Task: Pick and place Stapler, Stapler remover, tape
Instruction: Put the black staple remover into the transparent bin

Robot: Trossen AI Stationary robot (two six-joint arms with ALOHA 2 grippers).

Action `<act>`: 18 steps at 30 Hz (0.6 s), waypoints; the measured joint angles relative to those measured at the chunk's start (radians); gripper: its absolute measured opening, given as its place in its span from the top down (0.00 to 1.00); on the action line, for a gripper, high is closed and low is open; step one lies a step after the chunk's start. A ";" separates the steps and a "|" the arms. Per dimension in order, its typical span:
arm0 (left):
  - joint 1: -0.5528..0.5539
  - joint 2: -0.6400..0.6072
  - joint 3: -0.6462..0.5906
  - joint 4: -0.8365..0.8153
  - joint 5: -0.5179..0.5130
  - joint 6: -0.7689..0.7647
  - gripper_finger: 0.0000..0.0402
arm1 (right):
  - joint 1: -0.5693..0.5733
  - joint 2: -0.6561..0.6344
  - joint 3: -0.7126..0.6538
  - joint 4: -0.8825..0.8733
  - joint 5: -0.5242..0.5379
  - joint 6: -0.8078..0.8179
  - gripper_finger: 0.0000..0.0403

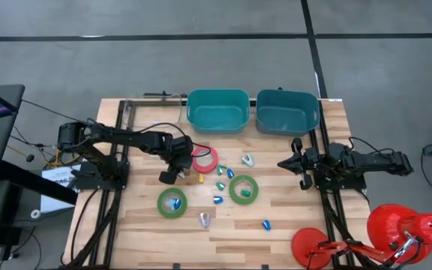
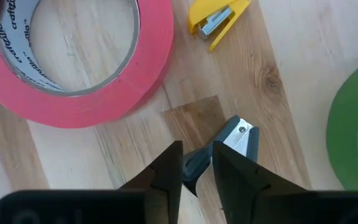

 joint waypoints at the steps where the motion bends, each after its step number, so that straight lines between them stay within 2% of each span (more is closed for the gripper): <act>1: 0.000 0.000 0.000 0.000 0.000 0.000 0.81 | 0.000 0.000 0.000 0.000 0.000 0.000 1.00; 12: 0.000 0.000 0.000 -0.006 0.000 0.000 0.98 | 0.000 0.000 0.000 0.000 0.000 0.000 1.00; 18: 0.000 0.000 0.000 -0.007 0.000 0.000 0.98 | 0.000 0.000 0.000 0.000 0.000 0.000 1.00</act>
